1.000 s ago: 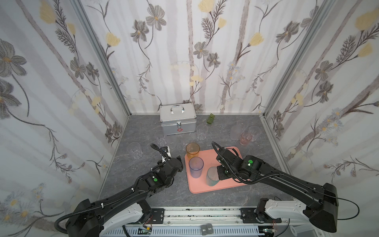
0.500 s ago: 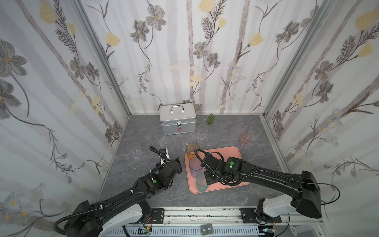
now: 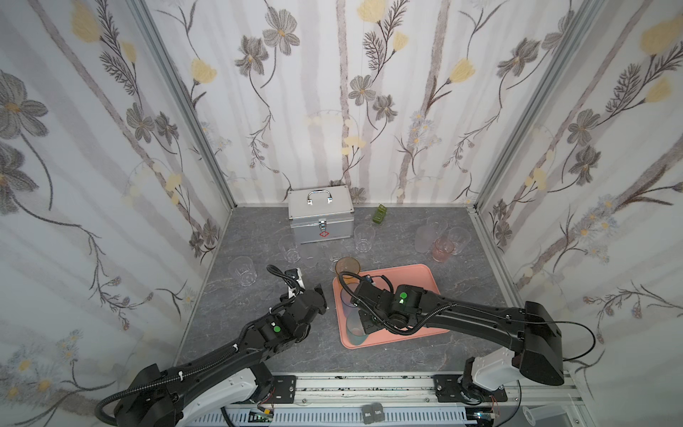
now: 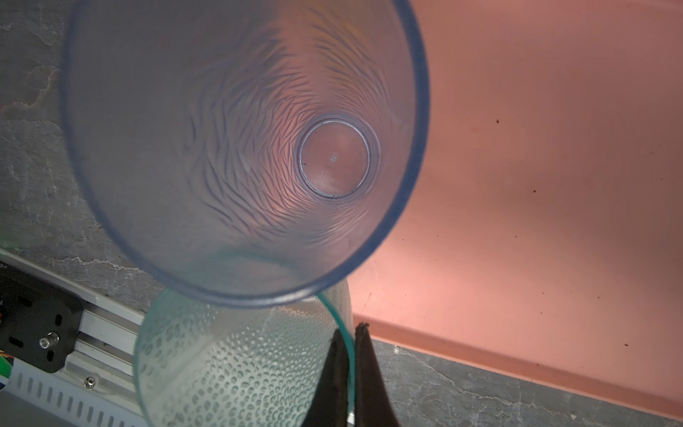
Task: Place the glasses into the tray
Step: 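Carry the teal glass onto the tray edge nearest the robot and release, then move the empty right gripper to the tray's far corner while the left arm rises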
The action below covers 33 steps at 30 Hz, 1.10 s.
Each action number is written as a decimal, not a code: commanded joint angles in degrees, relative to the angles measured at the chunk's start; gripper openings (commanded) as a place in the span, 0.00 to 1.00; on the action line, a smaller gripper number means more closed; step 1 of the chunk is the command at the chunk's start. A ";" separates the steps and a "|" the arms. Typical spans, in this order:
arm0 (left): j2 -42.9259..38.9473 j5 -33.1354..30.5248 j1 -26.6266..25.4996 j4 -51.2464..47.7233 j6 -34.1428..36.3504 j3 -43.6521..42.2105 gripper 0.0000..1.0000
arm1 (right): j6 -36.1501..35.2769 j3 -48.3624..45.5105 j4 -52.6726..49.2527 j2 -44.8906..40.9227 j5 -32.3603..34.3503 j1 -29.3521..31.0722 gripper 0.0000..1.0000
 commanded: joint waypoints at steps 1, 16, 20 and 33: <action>-0.39 -1.33 0.06 0.36 -1.26 -0.25 0.84 | 0.49 0.92 0.19 0.25 0.35 -0.01 0.12; -1.21 -2.66 0.11 0.19 -0.74 0.56 0.83 | -7.09 0.64 2.08 -14.70 -2.81 -16.77 0.47; 1.05 -2.58 0.10 0.27 -0.73 0.88 0.84 | -10.23 -7.08 9.05 -19.13 -2.72 -31.62 0.49; 4.82 -0.98 0.15 0.36 -1.54 1.68 0.86 | -12.58 -26.84 30.39 -10.79 -14.48 -61.62 0.52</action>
